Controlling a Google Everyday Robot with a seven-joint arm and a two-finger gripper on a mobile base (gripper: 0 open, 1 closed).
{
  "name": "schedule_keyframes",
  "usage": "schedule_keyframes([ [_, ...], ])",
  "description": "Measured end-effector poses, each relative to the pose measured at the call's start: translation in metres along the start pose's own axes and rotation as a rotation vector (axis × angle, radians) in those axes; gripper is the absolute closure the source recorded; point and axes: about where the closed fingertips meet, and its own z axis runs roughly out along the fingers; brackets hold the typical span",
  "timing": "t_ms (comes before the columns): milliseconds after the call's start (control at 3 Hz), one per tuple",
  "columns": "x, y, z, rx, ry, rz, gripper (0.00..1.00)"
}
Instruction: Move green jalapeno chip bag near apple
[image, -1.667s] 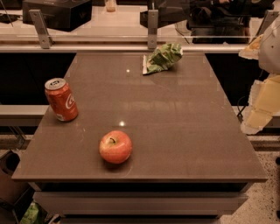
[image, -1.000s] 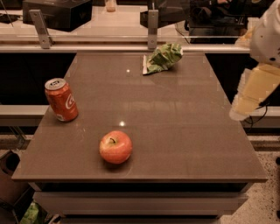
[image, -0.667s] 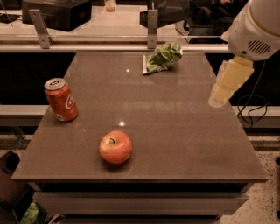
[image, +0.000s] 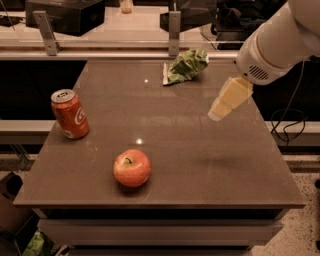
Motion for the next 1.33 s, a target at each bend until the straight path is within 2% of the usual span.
schedule_keyframes([
  [333, -0.011, -0.021, 0.024, 0.075, -0.094, 0.041, 0.00],
  [667, -0.027, -0.053, 0.050, 0.123, -0.165, 0.050, 0.00],
  [1000, -0.050, -0.083, 0.074, 0.133, -0.221, 0.050, 0.00],
  [1333, -0.050, -0.083, 0.074, 0.133, -0.221, 0.050, 0.00],
])
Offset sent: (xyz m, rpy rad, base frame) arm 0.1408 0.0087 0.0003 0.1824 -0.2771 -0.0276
